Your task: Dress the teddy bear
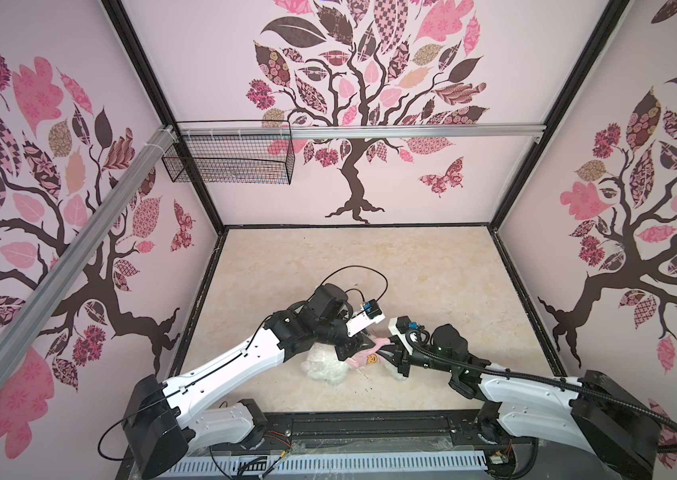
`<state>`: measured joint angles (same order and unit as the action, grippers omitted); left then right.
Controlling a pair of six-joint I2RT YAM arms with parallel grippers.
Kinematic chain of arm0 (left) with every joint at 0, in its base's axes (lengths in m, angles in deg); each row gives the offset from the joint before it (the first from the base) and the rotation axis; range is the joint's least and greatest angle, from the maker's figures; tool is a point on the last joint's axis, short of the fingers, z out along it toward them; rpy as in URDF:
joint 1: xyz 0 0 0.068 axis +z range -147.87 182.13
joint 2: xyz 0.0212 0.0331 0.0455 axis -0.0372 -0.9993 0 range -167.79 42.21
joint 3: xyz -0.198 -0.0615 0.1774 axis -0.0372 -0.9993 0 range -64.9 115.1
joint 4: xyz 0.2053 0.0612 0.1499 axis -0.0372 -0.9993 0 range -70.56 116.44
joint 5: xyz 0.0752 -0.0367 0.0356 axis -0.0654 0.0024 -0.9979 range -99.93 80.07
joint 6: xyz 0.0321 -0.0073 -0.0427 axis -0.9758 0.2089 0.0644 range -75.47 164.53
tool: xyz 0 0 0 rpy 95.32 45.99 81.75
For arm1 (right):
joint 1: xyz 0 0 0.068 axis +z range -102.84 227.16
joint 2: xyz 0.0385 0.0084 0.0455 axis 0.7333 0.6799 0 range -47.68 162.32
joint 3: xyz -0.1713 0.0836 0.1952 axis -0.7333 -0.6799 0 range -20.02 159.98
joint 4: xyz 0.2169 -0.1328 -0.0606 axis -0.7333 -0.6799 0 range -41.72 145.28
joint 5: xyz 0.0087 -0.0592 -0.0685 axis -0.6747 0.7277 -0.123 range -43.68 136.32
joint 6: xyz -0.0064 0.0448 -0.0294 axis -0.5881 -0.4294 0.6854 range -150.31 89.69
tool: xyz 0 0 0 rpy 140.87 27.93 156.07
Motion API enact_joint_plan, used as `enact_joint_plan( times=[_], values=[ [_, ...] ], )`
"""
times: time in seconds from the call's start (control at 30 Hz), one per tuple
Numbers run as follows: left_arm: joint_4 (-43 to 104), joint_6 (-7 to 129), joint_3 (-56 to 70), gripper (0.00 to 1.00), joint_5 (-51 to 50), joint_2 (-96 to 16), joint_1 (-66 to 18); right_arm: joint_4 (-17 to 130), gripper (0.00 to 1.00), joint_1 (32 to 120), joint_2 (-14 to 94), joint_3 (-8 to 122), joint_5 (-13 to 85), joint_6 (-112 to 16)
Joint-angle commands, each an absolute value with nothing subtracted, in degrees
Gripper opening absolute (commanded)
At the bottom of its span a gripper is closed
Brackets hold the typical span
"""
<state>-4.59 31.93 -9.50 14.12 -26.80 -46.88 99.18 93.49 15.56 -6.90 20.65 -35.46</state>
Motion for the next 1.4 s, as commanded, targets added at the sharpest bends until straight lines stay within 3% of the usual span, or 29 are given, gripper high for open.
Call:
enact_joint_plan(
  times=[0.0, 0.27, 0.67, 0.77, 0.97, 1.13, 1.2, 1.37],
  values=[
    [-3.2, 33.5, -6.7, 0.28, 14.8, -26.5, -47.0, 101.9, 0.06, 93.5, 15.3, -5.9, 20.2, -35.3],
    [-3.7, 34.0, -6.5, 0.32, 14.9, -26.6, -47.0, 101.8, 0.06, 93.4, 14.7, -6.1, 20.3, -35.4],
    [-2.9, 35.8, -6.1, 0.01, 15.6, -25.7, -46.2, 101.6, 0.06, 93.4, 15.1, -6.8, 22.0, -35.2],
    [3.1, 43.3, -7.7, 0.00, 19.3, -22.9, -43.0, 101.0, 0.06, 93.4, 16.0, -7.7, 24.4, -35.5],
    [30.7, 68.3, -19.1, 0.00, 23.9, -14.7, -34.4, 102.2, 0.06, 93.4, 19.8, -9.7, 28.0, -39.3],
    [30.1, 69.0, -20.8, 0.00, 22.1, -13.7, -32.8, 101.6, 0.10, 93.4, 21.7, -8.7, 28.2, -40.2],
    [26.3, 65.8, -20.4, 0.00, 21.3, -14.5, -33.1, 99.2, 0.16, 93.4, 21.8, -7.0, 29.4, -39.9],
    [18.5, 60.8, -21.7, 0.00, 16.4, -17.5, -35.2, 89.1, 0.51, 93.5, 17.4, -2.3, 35.8, -38.2]
  ],
)
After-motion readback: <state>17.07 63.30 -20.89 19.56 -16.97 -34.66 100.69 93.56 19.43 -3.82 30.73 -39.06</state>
